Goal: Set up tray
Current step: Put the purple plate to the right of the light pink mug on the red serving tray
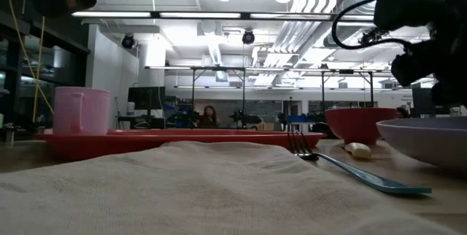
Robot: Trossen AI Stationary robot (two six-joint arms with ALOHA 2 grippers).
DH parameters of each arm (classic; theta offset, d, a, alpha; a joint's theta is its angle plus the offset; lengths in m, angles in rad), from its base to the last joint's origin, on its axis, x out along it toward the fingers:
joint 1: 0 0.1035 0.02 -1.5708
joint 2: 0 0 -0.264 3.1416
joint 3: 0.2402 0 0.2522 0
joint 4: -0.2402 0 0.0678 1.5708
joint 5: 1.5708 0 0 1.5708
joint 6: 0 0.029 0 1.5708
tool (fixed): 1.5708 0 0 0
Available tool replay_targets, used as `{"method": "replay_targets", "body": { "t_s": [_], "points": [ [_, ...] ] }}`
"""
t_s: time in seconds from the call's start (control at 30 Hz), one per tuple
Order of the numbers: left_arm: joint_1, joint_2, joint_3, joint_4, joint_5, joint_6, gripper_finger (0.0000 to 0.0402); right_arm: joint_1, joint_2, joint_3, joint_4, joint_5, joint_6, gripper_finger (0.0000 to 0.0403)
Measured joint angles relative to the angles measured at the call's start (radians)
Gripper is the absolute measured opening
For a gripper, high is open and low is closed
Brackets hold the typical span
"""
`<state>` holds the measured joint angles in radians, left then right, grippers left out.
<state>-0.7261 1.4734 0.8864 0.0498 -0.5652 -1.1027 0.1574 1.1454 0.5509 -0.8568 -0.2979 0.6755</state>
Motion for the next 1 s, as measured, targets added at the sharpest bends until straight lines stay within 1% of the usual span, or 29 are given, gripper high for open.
{"method": "replay_targets", "body": {
  "t_s": [0.23, 0.33, 0.6, 0.77, 0.87, 1.0],
  "points": [
    [0.000, 0.000, 0.000, 0.000, -0.010, -0.001, 0.0172, 0.000, 0.000, 0.137, -0.134, -0.013, -0.036, 0.0000],
    [0.000, 0.000, 0.002, 0.001, -0.027, -0.001, 0.0172, 0.000, 0.000, 0.195, -0.169, -0.038, -0.047, 0.0000],
    [0.003, 0.000, 0.002, 0.001, -0.030, 0.001, 0.0172, 0.000, 0.000, 0.351, -0.221, -0.092, -0.042, 0.0000],
    [0.053, 0.000, 0.003, 0.009, -0.026, 0.024, 0.0172, 0.000, 0.001, 0.433, -0.209, -0.099, -0.019, 0.0000],
    [0.098, 0.001, 0.031, 0.008, 0.031, 0.095, 0.0172, 0.000, 0.017, 0.464, -0.194, -0.074, 0.000, 0.0000],
    [0.165, 0.001, 0.080, 0.008, 0.150, 0.129, 0.0172, 0.000, 0.061, 0.504, -0.188, 0.013, -0.007, 0.0000]
  ]
}}
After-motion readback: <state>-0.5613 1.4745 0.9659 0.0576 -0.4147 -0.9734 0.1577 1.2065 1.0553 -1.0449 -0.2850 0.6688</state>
